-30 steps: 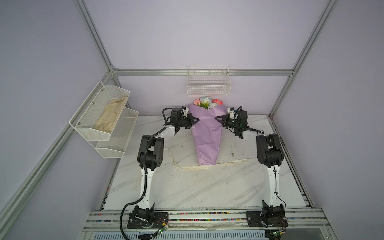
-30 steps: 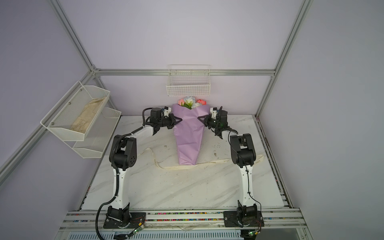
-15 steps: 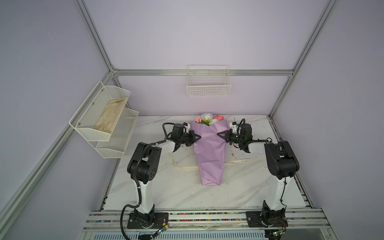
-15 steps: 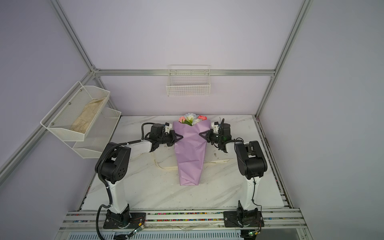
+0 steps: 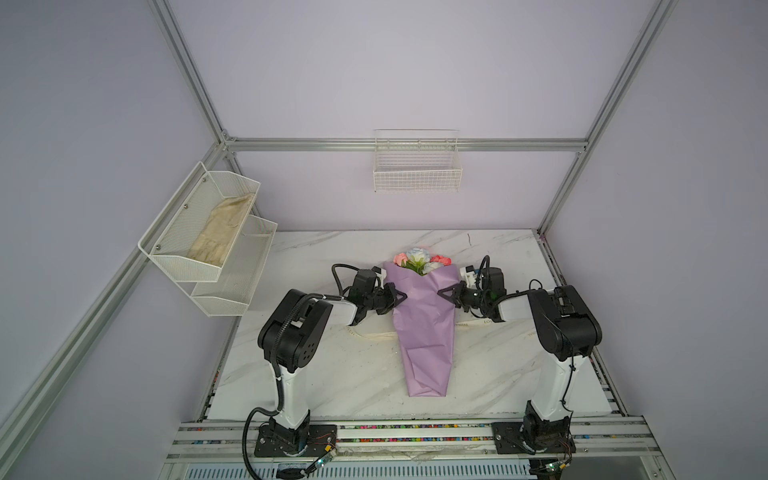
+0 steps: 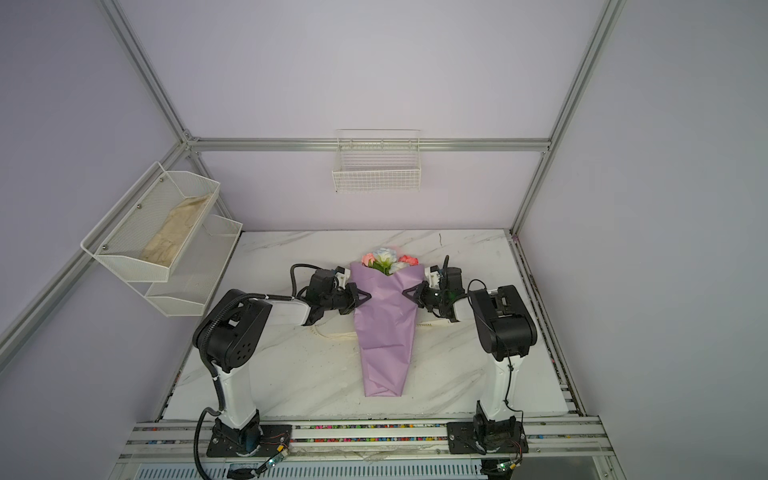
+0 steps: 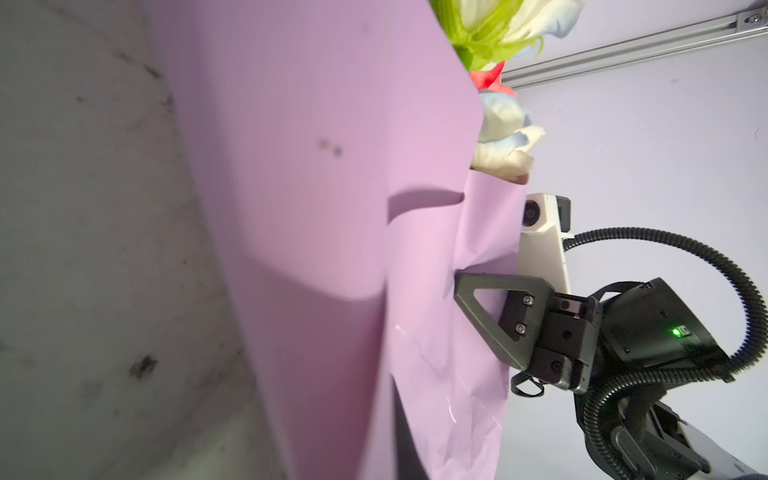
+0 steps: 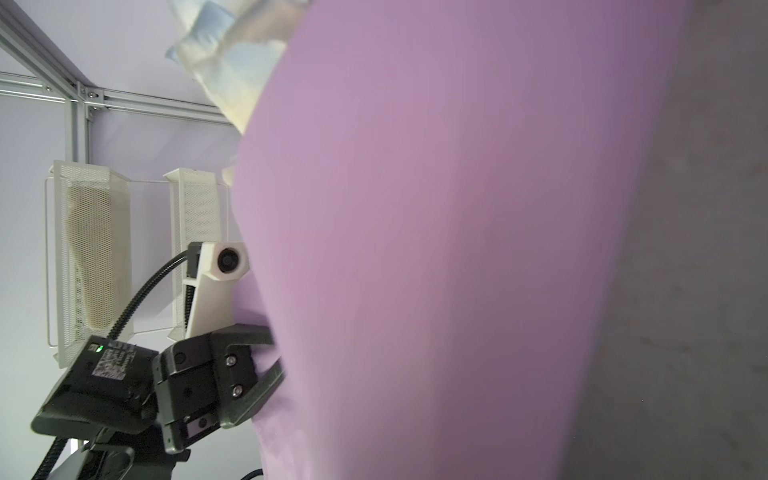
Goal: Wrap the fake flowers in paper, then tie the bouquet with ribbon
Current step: 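Grip the cone top with both grippers and pull it toward the robot, then release the cone with both grippers and draw both arms outward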
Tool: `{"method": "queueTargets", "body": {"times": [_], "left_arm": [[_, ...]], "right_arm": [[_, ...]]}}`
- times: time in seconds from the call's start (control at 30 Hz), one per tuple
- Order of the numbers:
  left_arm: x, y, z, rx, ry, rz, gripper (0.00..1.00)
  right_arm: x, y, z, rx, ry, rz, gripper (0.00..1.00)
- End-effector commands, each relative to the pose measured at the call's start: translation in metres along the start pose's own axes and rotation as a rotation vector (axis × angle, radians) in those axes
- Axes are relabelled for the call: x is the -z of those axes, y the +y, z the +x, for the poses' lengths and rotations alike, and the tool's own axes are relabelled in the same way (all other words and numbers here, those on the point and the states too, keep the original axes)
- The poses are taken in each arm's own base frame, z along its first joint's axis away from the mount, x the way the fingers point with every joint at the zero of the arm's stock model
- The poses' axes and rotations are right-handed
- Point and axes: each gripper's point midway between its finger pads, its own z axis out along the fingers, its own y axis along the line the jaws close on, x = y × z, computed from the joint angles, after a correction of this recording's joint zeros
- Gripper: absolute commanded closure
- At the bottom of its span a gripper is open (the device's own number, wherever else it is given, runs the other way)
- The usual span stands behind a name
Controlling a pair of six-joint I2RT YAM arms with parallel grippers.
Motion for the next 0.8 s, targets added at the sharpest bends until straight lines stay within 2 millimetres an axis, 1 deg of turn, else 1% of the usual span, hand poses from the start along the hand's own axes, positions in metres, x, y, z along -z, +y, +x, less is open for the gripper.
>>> {"method": "queueTargets", "body": {"times": [0.0, 0.1, 0.2, 0.23, 0.3, 0.37, 0.4, 0.43, 0.47, 0.5, 0.53, 0.57, 0.6, 0.67, 0.7, 0.77], "left_arm": [[-0.001, 0.0, -0.002, -0.031, -0.031, 0.024, 1.0], [-0.003, 0.003, 0.002, -0.028, -0.017, 0.019, 1.0], [-0.004, 0.009, 0.004, -0.031, -0.014, -0.004, 1.0], [-0.004, 0.011, 0.006, -0.032, -0.009, -0.01, 0.99], [-0.004, 0.013, 0.01, -0.033, 0.0, -0.018, 0.94], [-0.005, 0.018, 0.014, -0.04, 0.01, -0.04, 0.78], [-0.005, 0.02, 0.015, -0.044, 0.014, -0.049, 0.78], [-0.004, 0.021, 0.016, -0.051, 0.017, -0.058, 0.77], [-0.003, 0.022, 0.016, -0.062, 0.018, -0.07, 0.73], [-0.001, 0.021, 0.016, -0.068, 0.02, -0.082, 0.68], [0.001, 0.021, 0.015, -0.079, 0.02, -0.101, 0.6], [0.004, 0.022, 0.014, -0.092, 0.019, -0.128, 0.56], [0.008, 0.023, 0.012, -0.104, 0.014, -0.152, 0.54], [0.018, 0.023, 0.009, -0.13, 0.006, -0.208, 0.43], [0.021, 0.023, 0.008, -0.142, 0.006, -0.227, 0.37], [0.031, 0.021, 0.006, -0.165, 0.001, -0.268, 0.29]], "right_arm": [[-0.001, -0.014, 0.001, 0.016, -0.008, 0.036, 0.92], [0.0, -0.016, -0.002, 0.021, -0.018, 0.055, 0.91], [0.003, -0.019, -0.001, 0.028, -0.021, 0.08, 0.91], [0.003, -0.021, 0.0, 0.029, -0.017, 0.087, 0.9], [0.003, -0.024, 0.002, 0.031, -0.01, 0.096, 0.88], [0.002, -0.026, 0.004, 0.03, -0.001, 0.104, 0.85], [0.002, -0.027, 0.004, 0.031, -0.003, 0.108, 0.82], [0.003, -0.027, 0.002, 0.034, -0.01, 0.112, 0.75], [0.004, -0.027, 0.0, 0.034, -0.013, 0.114, 0.73], [0.004, -0.026, -0.001, 0.034, -0.014, 0.114, 0.73], [0.004, -0.025, -0.003, 0.034, -0.012, 0.117, 0.71], [0.005, -0.024, -0.005, 0.034, -0.014, 0.122, 0.67], [0.006, -0.023, -0.006, 0.038, -0.013, 0.124, 0.64], [0.011, -0.02, -0.01, 0.039, -0.029, 0.149, 0.53], [0.014, -0.022, -0.013, 0.033, -0.04, 0.17, 0.5], [0.023, -0.023, -0.017, 0.029, -0.065, 0.222, 0.43]]}}
